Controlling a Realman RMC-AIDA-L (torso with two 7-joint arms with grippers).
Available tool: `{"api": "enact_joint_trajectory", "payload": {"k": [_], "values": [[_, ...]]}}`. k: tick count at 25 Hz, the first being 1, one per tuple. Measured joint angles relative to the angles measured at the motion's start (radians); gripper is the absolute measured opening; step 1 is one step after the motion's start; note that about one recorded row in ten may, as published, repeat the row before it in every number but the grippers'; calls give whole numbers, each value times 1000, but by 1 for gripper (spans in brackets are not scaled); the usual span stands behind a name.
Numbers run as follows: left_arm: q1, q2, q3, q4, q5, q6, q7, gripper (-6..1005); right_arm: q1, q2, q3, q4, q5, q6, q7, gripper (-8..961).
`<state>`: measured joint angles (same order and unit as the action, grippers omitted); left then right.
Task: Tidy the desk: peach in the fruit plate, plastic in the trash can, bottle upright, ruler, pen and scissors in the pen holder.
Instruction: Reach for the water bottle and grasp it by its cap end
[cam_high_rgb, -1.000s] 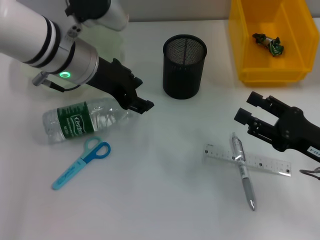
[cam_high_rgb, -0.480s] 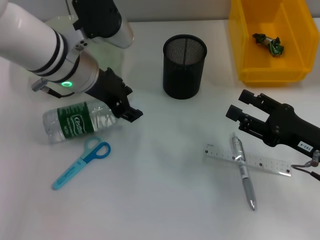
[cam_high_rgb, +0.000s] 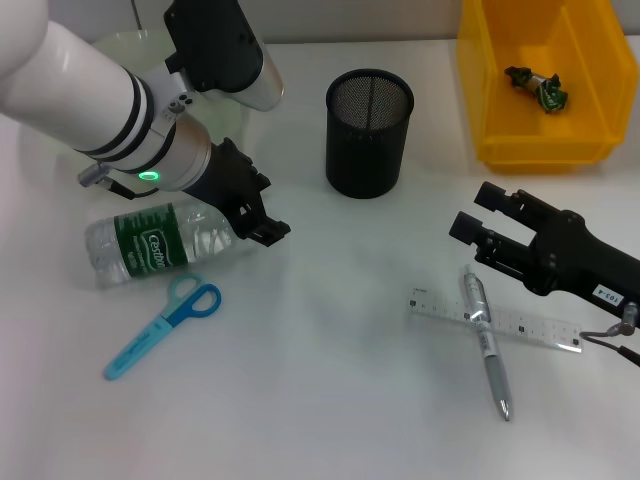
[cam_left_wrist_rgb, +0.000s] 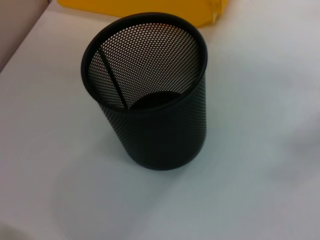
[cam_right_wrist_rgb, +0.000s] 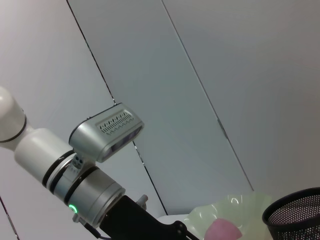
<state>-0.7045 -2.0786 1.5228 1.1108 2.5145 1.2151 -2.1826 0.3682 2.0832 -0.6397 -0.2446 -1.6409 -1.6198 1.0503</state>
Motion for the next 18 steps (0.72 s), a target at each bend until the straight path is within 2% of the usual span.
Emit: {"api": "enact_joint_trajectory", "payload": {"k": [18], "values": [[-16, -1, 46, -31, 55, -22, -30, 644, 8, 1, 0, 15, 3, 10, -2, 741]]}}
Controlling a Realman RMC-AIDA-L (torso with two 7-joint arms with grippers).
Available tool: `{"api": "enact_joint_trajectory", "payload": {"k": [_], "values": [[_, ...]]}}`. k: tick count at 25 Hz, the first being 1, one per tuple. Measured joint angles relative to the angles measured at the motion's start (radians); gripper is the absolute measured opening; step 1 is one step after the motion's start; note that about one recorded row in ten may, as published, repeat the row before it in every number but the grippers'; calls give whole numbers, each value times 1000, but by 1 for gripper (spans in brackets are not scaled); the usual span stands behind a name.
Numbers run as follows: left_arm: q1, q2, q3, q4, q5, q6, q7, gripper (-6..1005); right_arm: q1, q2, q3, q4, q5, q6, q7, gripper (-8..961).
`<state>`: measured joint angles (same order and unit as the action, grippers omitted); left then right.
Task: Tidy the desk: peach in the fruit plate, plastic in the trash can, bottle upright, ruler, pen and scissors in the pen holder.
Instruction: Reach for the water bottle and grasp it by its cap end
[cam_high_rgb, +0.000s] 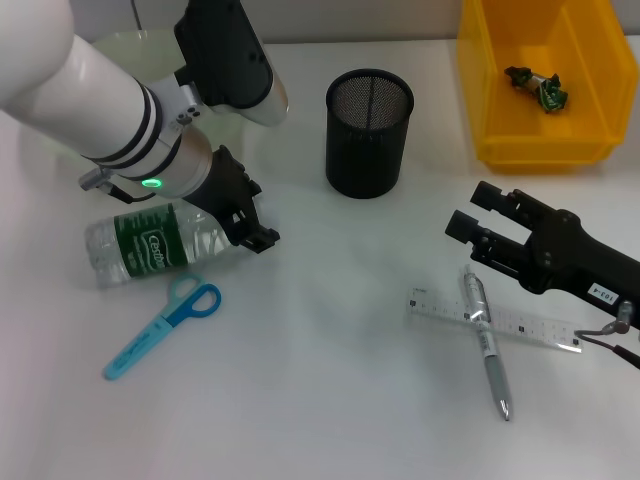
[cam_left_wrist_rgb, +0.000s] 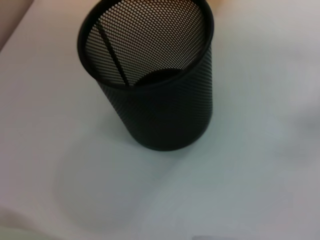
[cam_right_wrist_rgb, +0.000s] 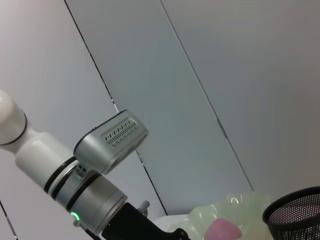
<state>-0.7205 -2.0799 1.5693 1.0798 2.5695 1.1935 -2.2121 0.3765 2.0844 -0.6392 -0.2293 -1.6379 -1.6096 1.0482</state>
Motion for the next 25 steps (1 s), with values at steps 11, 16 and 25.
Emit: {"api": "enact_joint_trajectory", "payload": {"k": [11, 16, 25], "values": [[-3, 0, 19, -9, 1, -18, -9, 641, 7, 0, -1, 13, -1, 2, -1, 741], [-12, 0, 27, -32, 1, -27, -9, 640, 7, 0, -1, 15, -1, 2, 0, 741], [-14, 0, 32, -37, 1, -41, -12, 635, 7, 0, 0, 17, -4, -9, 5, 741]]}}
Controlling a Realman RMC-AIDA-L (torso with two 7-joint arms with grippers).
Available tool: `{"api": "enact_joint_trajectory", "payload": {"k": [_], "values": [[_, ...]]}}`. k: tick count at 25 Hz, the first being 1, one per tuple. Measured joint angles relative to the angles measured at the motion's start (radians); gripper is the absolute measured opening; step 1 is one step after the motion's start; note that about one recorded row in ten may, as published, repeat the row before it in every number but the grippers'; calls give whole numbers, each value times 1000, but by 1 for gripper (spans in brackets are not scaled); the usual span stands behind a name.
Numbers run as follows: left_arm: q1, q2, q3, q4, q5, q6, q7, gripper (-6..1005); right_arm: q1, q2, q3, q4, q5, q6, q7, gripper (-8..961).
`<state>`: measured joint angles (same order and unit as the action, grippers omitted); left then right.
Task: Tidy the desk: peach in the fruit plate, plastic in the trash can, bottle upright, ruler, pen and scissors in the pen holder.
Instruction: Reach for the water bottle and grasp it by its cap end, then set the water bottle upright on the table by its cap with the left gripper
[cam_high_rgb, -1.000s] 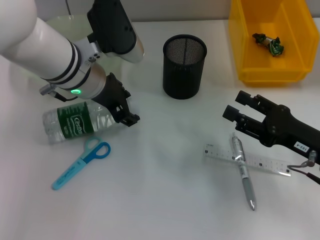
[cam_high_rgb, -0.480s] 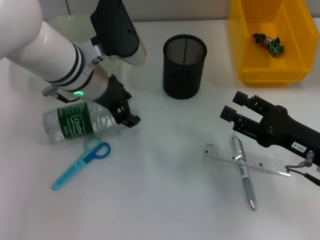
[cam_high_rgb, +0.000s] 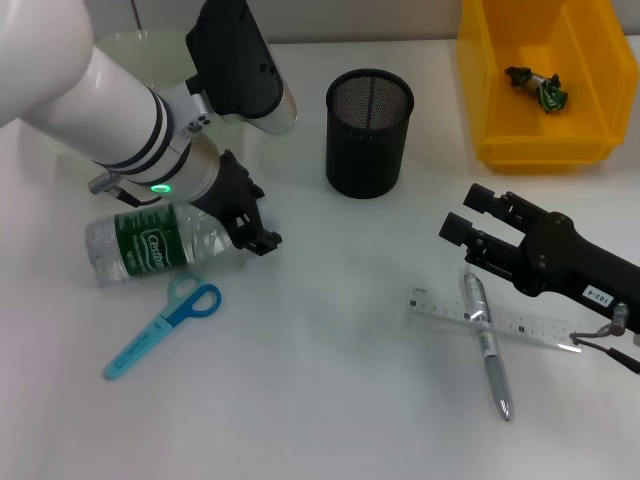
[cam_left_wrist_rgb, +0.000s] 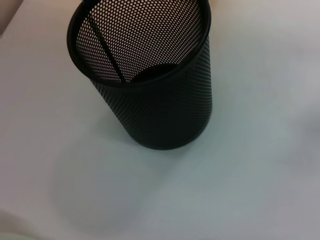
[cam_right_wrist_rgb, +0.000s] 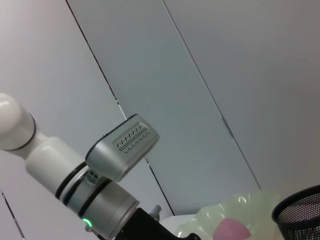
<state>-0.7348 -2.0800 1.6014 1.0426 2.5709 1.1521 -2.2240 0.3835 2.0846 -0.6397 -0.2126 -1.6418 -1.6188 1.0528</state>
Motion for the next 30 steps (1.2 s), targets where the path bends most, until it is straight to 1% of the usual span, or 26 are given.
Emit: {"api": "enact_joint_trajectory", "payload": {"k": [4, 7, 15, 18, 21, 24, 25, 26, 27, 30], "values": [[0, 0, 0, 0, 0, 0, 0, 632, 0, 0, 0, 4, 2, -7, 1, 741], [0, 0, 0, 1, 1, -3, -2, 481, 0, 0, 0, 4, 3, -8, 1, 741], [-1, 0, 0, 9, 16, -5, -8, 451, 0, -1, 9, 4, 4, -12, 2, 741], [3, 0, 0, 32, 16, -2, -12, 440, 0, -1, 11, 4, 5, -12, 2, 741], [17, 1, 0, 79, 15, 9, -43, 441, 0, -1, 12, 4, 5, -11, 0, 741], [44, 4, -7, 156, 16, 36, -63, 441, 0, -2, 12, 4, 6, -8, -2, 741], [69, 6, -11, 219, 16, 53, -69, 441, 0, -2, 12, 4, 6, -6, -3, 741], [69, 6, -11, 219, 16, 53, -69, 440, 0, -1, 12, 3, 6, -6, -3, 741], [90, 7, -11, 267, 16, 62, -73, 440, 0, -1, 12, 3, 6, -6, -3, 741], [130, 8, -21, 350, 15, 70, -76, 440, 3, -1, 12, 3, 8, -4, -4, 741]]}}
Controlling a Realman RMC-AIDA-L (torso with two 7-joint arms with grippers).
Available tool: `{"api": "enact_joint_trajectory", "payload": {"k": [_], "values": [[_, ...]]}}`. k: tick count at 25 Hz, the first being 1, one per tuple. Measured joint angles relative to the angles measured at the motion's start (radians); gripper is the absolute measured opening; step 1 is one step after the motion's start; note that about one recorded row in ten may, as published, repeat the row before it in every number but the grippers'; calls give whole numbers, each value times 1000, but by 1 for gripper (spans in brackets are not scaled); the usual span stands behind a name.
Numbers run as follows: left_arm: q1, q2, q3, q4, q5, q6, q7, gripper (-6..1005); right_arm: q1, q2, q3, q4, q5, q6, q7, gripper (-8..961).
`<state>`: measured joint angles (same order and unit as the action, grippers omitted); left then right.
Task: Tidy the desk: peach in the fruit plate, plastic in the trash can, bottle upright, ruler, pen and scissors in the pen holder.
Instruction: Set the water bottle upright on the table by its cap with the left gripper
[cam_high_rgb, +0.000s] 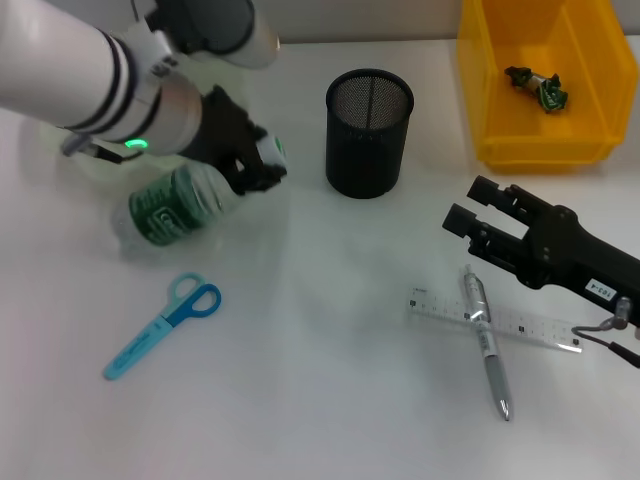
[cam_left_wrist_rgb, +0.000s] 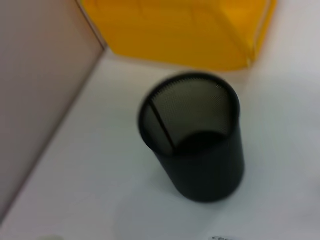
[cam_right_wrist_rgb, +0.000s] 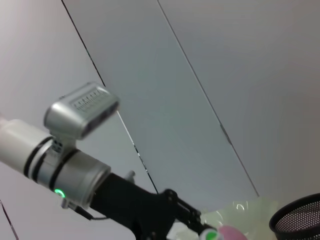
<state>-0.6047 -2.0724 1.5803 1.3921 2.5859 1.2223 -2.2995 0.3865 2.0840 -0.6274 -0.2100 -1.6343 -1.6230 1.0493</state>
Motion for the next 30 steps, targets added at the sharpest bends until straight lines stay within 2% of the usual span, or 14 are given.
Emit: {"api": "enact_joint_trajectory", "payload": {"k": [5, 12, 30], "values": [[60, 0, -25, 108, -8, 21, -9, 439, 5, 1, 0, 1, 1, 3, 0, 741], [103, -1, -41, 173, -13, 35, -24, 438, 8, 1, 0, 1, 1, 9, -1, 741], [153, 0, -72, 275, -24, 73, -49, 435, 11, 2, 0, 5, 1, 14, -3, 741]]}}
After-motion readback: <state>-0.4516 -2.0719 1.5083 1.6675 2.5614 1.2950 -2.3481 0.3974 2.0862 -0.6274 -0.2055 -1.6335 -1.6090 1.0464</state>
